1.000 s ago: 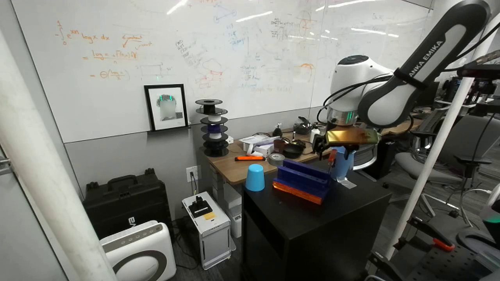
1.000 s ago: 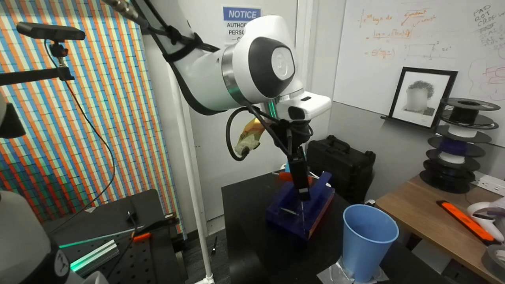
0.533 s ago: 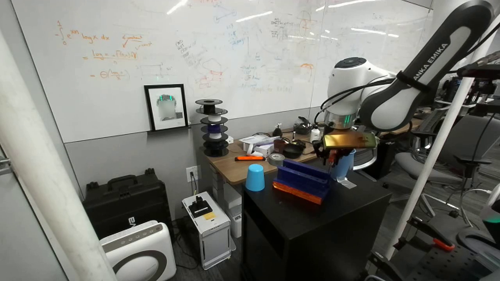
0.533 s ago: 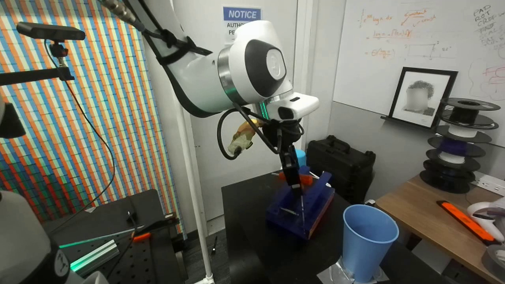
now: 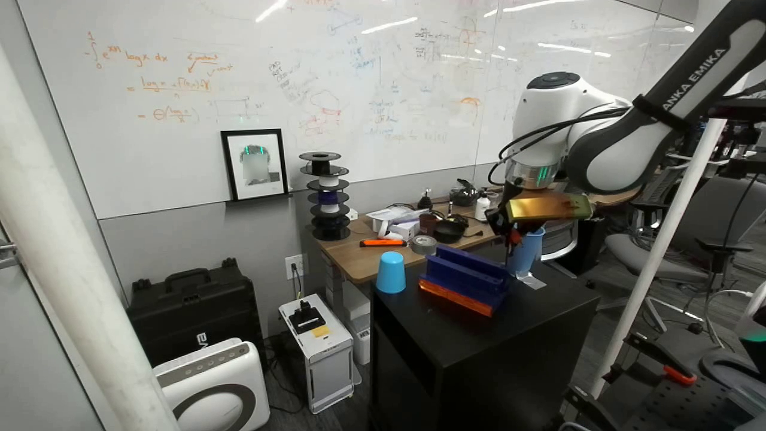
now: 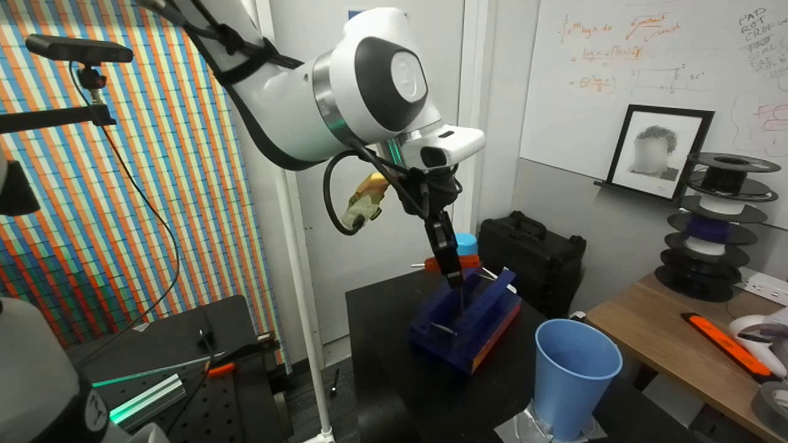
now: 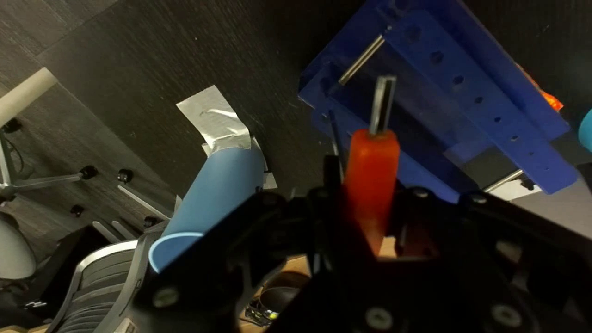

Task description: Take the orange wrench out of the toolbox and place it in the blue cup on the right

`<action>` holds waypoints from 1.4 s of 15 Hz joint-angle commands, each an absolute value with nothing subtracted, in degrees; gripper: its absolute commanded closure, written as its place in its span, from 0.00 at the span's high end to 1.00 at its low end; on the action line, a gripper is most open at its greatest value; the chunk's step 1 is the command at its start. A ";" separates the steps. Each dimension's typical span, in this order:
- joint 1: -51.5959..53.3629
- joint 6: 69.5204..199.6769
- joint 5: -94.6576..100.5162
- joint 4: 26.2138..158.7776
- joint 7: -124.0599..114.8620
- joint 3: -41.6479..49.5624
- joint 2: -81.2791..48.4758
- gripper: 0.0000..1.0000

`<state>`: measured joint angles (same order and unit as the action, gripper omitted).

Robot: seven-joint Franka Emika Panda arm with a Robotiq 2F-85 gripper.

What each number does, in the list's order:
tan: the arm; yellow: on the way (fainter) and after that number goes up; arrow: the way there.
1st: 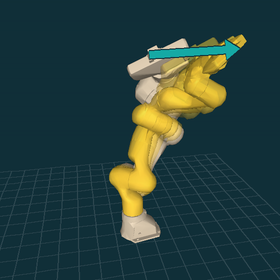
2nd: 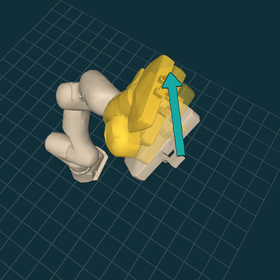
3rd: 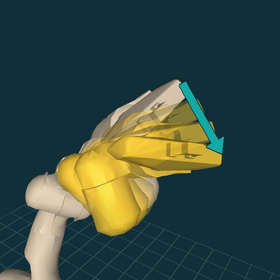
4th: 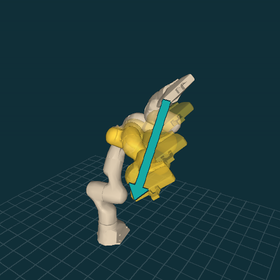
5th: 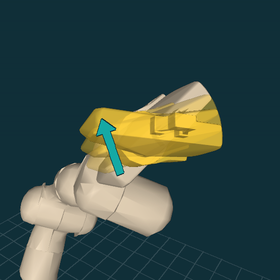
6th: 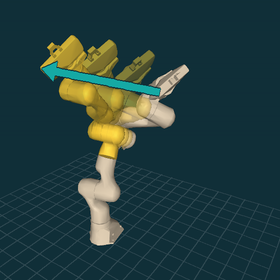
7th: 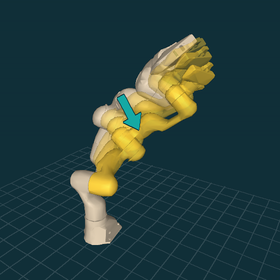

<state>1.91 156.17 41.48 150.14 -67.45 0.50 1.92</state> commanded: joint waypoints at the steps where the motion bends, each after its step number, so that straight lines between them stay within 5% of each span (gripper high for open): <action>1: 2.03 153.81 33.18 157.40 -55.99 -0.82 14.08 0.10; 10: -7.40 142.88 25.30 151.51 -38.04 -2.36 29.56 0.10; 21: -11.99 149.01 21.19 138.32 -32.44 -0.73 4.31 0.10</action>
